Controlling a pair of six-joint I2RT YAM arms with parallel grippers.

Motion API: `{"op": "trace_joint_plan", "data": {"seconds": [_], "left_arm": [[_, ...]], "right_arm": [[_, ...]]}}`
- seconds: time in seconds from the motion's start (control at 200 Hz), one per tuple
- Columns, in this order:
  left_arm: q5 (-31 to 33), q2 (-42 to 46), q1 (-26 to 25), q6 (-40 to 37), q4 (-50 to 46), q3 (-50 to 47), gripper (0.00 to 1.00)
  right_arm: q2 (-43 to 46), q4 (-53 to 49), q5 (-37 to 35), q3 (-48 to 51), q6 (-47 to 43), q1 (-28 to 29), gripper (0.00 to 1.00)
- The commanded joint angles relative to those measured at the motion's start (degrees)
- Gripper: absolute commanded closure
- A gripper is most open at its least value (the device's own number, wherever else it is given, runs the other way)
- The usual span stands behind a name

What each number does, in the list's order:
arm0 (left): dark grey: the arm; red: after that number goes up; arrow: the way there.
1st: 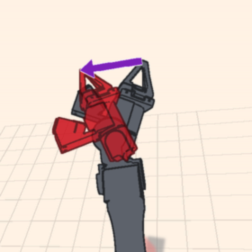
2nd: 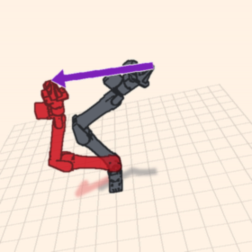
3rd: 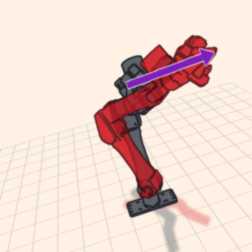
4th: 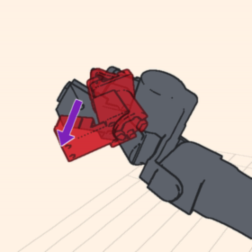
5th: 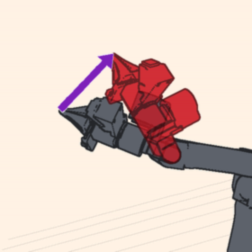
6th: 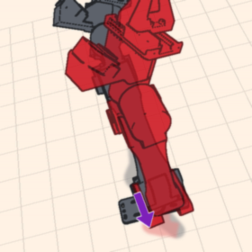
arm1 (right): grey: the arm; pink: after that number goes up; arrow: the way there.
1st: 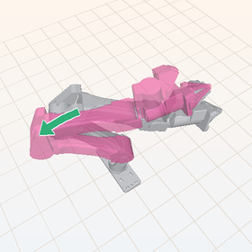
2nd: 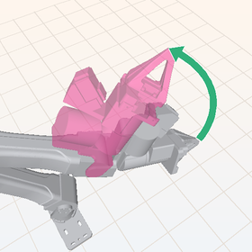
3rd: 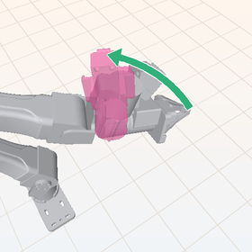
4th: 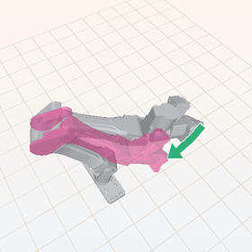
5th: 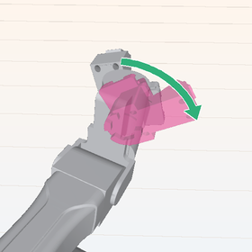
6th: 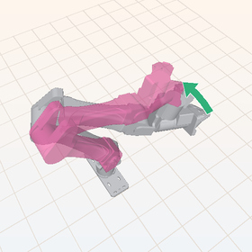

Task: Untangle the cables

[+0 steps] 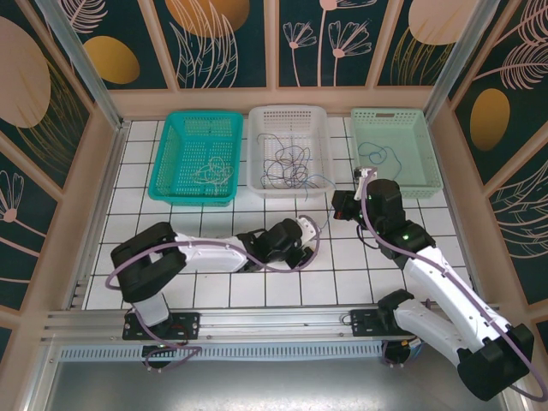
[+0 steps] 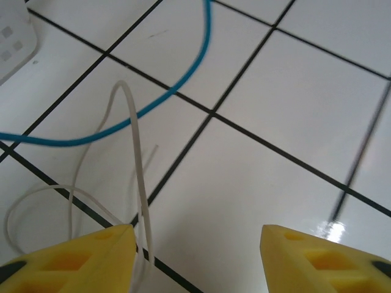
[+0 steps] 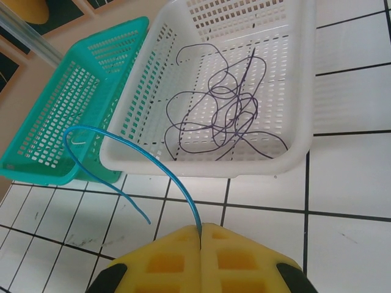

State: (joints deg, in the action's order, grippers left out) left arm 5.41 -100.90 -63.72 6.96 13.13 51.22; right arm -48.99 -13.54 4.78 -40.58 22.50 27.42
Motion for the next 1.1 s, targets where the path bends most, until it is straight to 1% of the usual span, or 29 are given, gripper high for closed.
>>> {"op": "trace_joint_plan", "data": {"seconds": [0.0, 0.05, 0.13, 0.25, 0.285, 0.355, 0.465, 0.525, 0.545, 0.64, 0.826, 0.916, 0.981, 1.096], "left_arm": [[5.27, -2.81, -0.12, -0.03, -0.66, 3.44, 0.47], [5.81, -3.27, -0.13, 0.15, 0.42, 4.00, 0.50], [6.64, -3.66, -0.16, 0.32, 1.73, 4.15, 0.58], [8.16, -3.02, -0.15, 0.91, 2.05, 3.65, 0.84], [8.36, -2.40, -0.10, 1.11, 2.08, 2.87, 0.89], [8.93, -0.75, -0.12, 1.75, 2.41, 0.90, 0.96], [10.55, 2.08, -0.14, 2.81, 2.61, -2.60, 0.99], [11.97, 2.30, -0.17, 3.46, 2.36, -4.25, 1.00], [12.37, 4.05, -0.17, 3.64, 2.30, -4.72, 1.00], [14.27, 5.64, -0.17, 4.49, 2.17, -6.48, 1.00], [15.60, 7.03, -0.09, 5.47, 2.50, -7.41, 1.00], [15.16, 7.12, -0.10, 5.47, 2.40, -6.98, 1.00], [15.00, 7.12, -0.12, 5.43, 2.47, -6.63, 1.00], [14.65, 7.51, -0.09, 5.36, 2.61, -5.93, 1.00]], "right_arm": [[1.17, 0.18, 1.38, -1.19, 0.88, -0.44, 1.00], [1.31, 0.02, 1.14, -1.00, 0.87, -0.44, 1.00], [1.83, -0.29, 0.85, -0.80, 0.70, -0.41, 1.00], [2.61, -1.52, -0.45, -0.69, 0.21, -0.85, 1.00], [2.67, -2.13, -1.35, -0.65, -0.12, -1.11, 1.00], [2.64, -3.67, -3.62, -0.90, -0.63, -2.52, 1.00], [2.69, -6.21, -8.34, -2.34, -1.92, -5.14, 1.00], [3.30, -5.63, -8.23, -3.05, -2.57, -6.58, 1.00], [3.59, -5.38, -7.97, -3.30, -2.76, -6.87, 1.00], [3.93, -4.74, -8.45, -5.07, -3.67, -8.40, 1.00], [4.70, -4.36, -12.56, -6.75, -5.55, -9.48, 1.00], [5.22, -2.82, -15.78, -6.24, -6.00, -10.57, 1.00], [5.65, 0.19, -18.54, -4.76, -6.22, -12.17, 1.00], [4.73, 5.77, -18.72, -2.47, -7.02, -16.78, 1.00]]}}
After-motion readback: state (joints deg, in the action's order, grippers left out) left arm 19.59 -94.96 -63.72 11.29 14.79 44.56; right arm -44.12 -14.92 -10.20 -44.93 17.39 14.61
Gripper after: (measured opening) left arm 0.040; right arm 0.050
